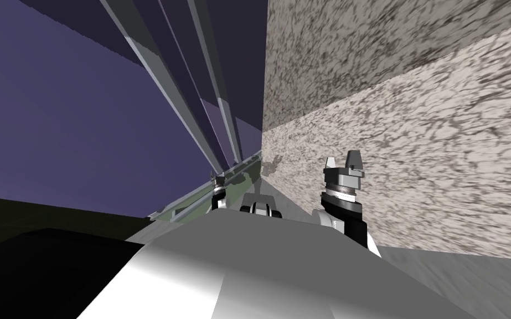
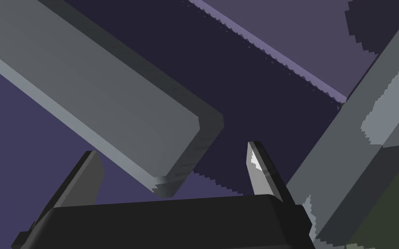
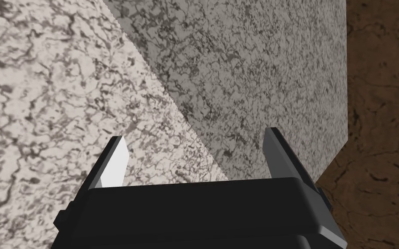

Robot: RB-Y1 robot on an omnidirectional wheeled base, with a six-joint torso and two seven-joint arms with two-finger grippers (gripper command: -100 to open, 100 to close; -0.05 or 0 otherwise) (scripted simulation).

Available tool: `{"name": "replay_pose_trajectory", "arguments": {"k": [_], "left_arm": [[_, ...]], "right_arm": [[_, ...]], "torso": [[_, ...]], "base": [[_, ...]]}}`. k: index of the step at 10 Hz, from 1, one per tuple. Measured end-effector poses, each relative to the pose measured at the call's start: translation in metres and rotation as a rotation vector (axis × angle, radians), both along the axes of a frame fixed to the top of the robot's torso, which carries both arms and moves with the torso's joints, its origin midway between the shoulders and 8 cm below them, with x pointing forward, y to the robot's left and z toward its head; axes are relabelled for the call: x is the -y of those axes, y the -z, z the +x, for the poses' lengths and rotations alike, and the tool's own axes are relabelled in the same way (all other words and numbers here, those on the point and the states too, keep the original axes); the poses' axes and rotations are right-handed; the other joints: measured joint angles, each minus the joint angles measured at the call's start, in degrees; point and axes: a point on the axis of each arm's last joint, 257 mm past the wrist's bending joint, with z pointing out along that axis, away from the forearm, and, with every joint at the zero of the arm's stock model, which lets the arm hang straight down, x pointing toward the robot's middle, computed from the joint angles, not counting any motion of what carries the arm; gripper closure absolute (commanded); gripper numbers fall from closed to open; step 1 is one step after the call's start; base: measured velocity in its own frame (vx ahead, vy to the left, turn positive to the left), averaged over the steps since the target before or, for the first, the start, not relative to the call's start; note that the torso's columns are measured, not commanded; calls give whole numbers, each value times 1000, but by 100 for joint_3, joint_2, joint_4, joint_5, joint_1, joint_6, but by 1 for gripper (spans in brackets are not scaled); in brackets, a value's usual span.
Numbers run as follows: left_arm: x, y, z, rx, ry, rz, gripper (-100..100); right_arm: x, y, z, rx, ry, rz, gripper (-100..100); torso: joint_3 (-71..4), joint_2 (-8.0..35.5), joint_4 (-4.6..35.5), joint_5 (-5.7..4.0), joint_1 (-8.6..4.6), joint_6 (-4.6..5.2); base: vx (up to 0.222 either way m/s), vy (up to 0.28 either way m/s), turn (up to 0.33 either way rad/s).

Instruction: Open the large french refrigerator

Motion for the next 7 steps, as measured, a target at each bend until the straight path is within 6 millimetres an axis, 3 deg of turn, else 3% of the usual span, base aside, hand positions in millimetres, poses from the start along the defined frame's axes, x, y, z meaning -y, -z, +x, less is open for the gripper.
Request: {"name": "replay_pose_trajectory", "arguments": {"k": [2, 3, 6, 7], "left_arm": [[-2, -8, 11, -2, 6, 0, -100], [-2, -8, 12, -4, 6, 0, 100], [-1, 1, -1, 1, -2, 1, 100], [0, 2, -2, 1, -2, 1, 100]], "right_arm": [[0, 0, 0, 0, 0, 0, 0], [0, 0, 0, 0, 0, 0, 0], [0, 0, 0, 0, 0, 0, 0], [0, 0, 0, 0, 0, 0, 0]], "torso": [[-11, -18, -6, -3, -12, 0], [-16, -24, -8, -4, -18, -1], [-16, -30, -20, 5, -25, 5], [-22, -37, -13, -1, -18, 4]], "base": [[9, 6, 17], [-9, 3, -33], [-14, 1, -18], [-167, 56, -109]]}}
